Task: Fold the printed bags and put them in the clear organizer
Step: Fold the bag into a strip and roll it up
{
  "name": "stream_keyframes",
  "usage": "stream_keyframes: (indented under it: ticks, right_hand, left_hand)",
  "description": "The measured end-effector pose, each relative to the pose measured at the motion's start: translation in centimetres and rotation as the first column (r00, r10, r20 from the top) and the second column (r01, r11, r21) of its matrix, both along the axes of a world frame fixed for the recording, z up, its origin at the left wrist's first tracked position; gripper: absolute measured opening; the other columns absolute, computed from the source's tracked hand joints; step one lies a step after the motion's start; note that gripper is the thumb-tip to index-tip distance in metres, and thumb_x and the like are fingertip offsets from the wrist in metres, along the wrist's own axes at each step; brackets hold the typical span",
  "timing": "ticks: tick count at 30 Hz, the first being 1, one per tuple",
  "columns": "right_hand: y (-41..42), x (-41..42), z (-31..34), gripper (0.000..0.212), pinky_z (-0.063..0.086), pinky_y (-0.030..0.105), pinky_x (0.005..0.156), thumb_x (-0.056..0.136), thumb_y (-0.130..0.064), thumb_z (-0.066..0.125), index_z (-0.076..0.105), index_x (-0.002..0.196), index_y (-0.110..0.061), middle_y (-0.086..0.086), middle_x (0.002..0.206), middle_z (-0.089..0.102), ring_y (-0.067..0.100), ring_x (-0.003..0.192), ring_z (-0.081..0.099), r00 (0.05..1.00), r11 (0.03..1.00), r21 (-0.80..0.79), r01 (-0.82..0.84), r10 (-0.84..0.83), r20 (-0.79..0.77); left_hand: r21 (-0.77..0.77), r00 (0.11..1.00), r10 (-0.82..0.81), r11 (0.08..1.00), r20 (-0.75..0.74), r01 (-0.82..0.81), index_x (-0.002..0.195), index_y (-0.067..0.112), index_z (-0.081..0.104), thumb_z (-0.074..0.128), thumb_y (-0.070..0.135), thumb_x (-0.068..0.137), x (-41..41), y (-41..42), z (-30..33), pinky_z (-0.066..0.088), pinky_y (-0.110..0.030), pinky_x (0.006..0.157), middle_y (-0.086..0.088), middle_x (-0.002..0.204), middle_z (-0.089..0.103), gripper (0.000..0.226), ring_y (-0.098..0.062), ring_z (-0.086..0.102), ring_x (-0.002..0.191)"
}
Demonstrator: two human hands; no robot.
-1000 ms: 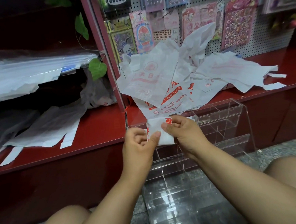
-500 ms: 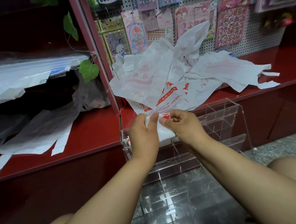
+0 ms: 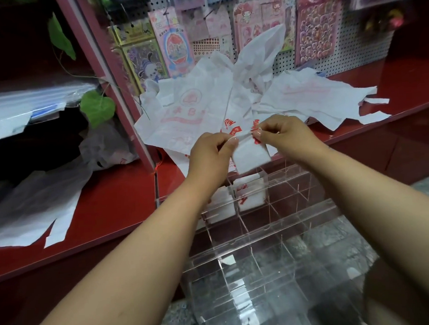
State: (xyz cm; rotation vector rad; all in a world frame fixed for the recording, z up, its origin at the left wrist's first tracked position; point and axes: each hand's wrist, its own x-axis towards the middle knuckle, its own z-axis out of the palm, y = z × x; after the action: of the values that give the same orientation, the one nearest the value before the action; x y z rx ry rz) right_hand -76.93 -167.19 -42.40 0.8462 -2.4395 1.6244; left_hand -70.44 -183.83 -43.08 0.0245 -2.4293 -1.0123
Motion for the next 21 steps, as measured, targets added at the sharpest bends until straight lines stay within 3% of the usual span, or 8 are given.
stream_keyframes:
  ticks: [3,7,12,15,17,21]
  right_hand:
    - [1.5,-1.3,-0.5,0.007,0.039,0.020,0.065,0.088,-0.015,0.066,0.068,0.081,-0.017,-0.007,0.077,0.062,-0.004,0.068,0.054,0.994,0.993,0.110,0.048,-0.037,-0.104]
    - [3.4,-3.5,-1.7,0.010,0.040,0.025,0.062,0.082,-0.018,0.072,0.066,0.076,-0.022,-0.007,0.069,0.061,0.005,0.062,0.052,0.973,0.965,0.200,0.172,-0.134,-0.189]
    - [4.8,-5.1,-2.7,0.012,0.044,0.029,0.067,0.079,-0.014,0.074,0.068,0.073,-0.023,-0.006,0.072,0.066,0.012,0.070,0.058,0.967,0.930,0.300,0.213,-0.158,-0.198]
    - [5.2,-5.8,-3.4,0.010,0.043,0.025,0.064,0.077,-0.014,0.076,0.070,0.074,-0.021,-0.011,0.071,0.065,0.005,0.070,0.057,0.973,0.908,0.367,0.202,-0.145,-0.177]
    - [5.2,-6.1,-3.6,0.007,0.043,0.027,0.063,0.077,-0.013,0.075,0.072,0.073,-0.019,-0.010,0.070,0.065,0.007,0.069,0.059,0.975,0.895,0.397,0.203,-0.146,-0.169]
    - [4.7,-6.6,-4.3,0.006,0.041,0.024,0.060,0.080,-0.014,0.072,0.075,0.076,-0.018,-0.002,0.078,0.070,0.012,0.075,0.062,0.988,0.817,0.559,0.144,-0.085,-0.129]
  left_hand:
    - [-0.027,1.000,0.009,1.000,0.006,-0.009,0.088,0.020,0.073,0.062,0.022,0.093,-1.5,1.1,-0.1,0.034,-0.017,0.063,0.009,0.078,0.060,0.012,-0.009,0.053,0.077]
    - [0.010,1.000,0.012,1.000,0.019,-0.013,0.085,0.019,0.068,0.068,0.019,0.088,-3.6,3.1,-1.1,0.036,-0.023,0.061,0.012,0.070,0.057,0.003,-0.006,0.051,0.068]
    - [0.055,0.996,-0.005,0.998,0.093,0.000,0.078,0.022,0.063,0.069,0.019,0.088,-5.3,4.5,-2.9,0.038,-0.019,0.059,0.011,0.068,0.058,0.012,-0.001,0.053,0.063]
    - [0.074,0.990,0.001,0.997,0.143,-0.012,0.075,0.023,0.064,0.069,0.021,0.087,-5.8,4.9,-4.0,0.045,-0.028,0.067,0.010,0.069,0.061,0.013,-0.012,0.059,0.071]
    - [0.081,0.983,0.013,0.996,0.182,-0.029,0.074,0.022,0.066,0.069,0.022,0.088,-6.0,5.1,-4.5,0.046,-0.028,0.071,0.010,0.068,0.063,0.014,-0.009,0.058,0.069]
    - [-0.021,0.937,0.045,0.999,0.346,-0.040,0.057,0.021,0.060,0.070,0.026,0.088,-6.6,4.8,-5.2,0.050,-0.031,0.075,0.003,0.066,0.063,0.034,-0.017,0.061,0.074]
